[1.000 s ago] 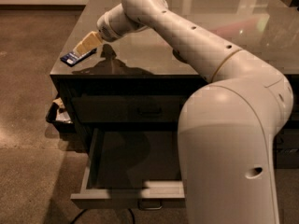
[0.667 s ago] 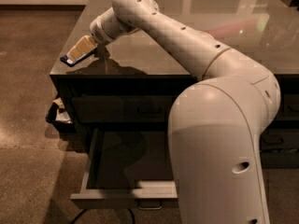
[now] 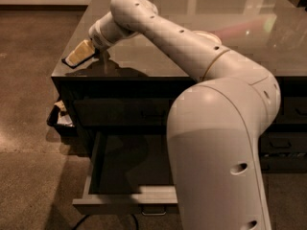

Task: Place rxbar blueberry into middle drawer

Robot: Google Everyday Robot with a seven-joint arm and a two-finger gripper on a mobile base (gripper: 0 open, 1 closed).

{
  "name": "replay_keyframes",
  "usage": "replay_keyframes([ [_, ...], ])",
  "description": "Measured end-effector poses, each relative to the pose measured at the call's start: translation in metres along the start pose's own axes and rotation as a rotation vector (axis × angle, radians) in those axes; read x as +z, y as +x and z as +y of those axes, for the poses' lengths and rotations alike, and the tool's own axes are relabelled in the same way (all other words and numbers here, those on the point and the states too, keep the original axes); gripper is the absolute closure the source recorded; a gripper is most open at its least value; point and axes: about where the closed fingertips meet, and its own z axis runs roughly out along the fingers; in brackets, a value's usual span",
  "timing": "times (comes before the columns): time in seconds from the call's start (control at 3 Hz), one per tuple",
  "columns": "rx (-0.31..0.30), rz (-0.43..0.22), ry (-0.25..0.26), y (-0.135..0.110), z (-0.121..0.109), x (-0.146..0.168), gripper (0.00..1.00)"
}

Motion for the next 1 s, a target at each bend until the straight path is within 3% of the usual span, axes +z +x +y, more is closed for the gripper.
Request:
replay_keyframes([
  [0.67, 0.004, 0.004, -0.02, -0.001, 0.021, 0.025, 0.0],
  [1.0, 0.007, 0.001, -0.035, 0.001, 0.028, 0.034, 0.19],
])
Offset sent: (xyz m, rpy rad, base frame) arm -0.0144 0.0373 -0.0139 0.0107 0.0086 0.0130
